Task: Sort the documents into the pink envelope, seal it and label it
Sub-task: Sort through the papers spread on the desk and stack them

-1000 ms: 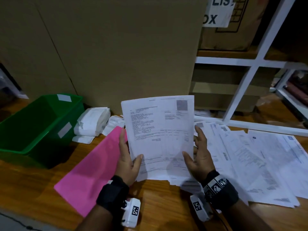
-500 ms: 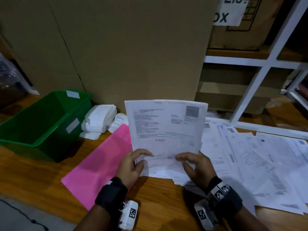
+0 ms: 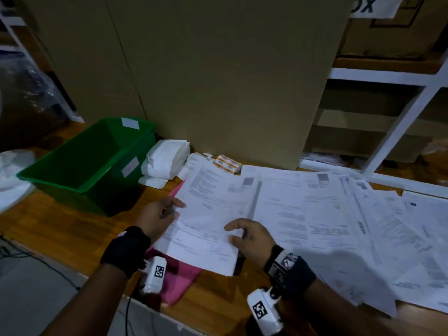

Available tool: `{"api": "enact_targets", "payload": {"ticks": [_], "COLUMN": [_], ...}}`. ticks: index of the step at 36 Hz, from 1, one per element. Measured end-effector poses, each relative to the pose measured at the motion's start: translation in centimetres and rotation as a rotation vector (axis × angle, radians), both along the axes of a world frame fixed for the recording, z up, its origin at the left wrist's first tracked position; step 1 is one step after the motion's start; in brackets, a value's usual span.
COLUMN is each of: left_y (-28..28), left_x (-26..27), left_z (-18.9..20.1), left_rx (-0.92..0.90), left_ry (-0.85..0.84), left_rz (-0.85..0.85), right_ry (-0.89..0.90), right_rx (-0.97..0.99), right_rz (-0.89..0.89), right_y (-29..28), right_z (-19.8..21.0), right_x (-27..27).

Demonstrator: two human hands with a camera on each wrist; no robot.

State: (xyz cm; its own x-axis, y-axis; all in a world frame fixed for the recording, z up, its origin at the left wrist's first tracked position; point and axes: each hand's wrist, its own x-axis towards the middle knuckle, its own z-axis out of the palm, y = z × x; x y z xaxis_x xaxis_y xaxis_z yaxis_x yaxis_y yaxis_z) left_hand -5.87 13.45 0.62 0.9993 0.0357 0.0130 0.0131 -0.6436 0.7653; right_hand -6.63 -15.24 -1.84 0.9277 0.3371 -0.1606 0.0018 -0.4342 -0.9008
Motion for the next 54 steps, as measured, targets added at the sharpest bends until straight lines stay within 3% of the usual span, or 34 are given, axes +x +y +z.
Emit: {"api": "enact_targets", "payload": {"ticks": [4,12,29,35,43,48,54], "left_y": [1.7,3.7,6.9,6.0,-0.9,-6.2,-11.5], "left_x": [0.8,1.6,1.4,1.7,2.1,2.3,2.9], "left_z": [-0.6,-1.2,-1.6,-1.1,1.1,1.4,0.9], "left_rx": [0.104,0.322,0.262,0.462,0.377,0.25,0.209], "left_ry": [0.084,0.12,0.206,0.189,-0.082,-0.101,0.037], "left_rz": [0.007,-0.025,0.132,0.103,-0.081,-0.251,-0.326], "right_ry": [0.125,0.102,0.081,0.056,-0.012,-0.086,-0.083], "right_rx": [-0.001,-0.152,-0.199,-0.177,-0.191,-0.201,-0.274], "right_rz": [0.011,0.006,0.037,0.027,-0.05,-0.179,-0.336], "right_y": [2.4,5.0,7.7,7.0,2.3,-2.1,-6.8], "right_z": [-0.8,-0.9,-0.2,0.6,2.0,2.5,2.1], "right_x": [-1.0,-1.6,-1.0,-1.3,-1.3,-1.4,-0.9]}}
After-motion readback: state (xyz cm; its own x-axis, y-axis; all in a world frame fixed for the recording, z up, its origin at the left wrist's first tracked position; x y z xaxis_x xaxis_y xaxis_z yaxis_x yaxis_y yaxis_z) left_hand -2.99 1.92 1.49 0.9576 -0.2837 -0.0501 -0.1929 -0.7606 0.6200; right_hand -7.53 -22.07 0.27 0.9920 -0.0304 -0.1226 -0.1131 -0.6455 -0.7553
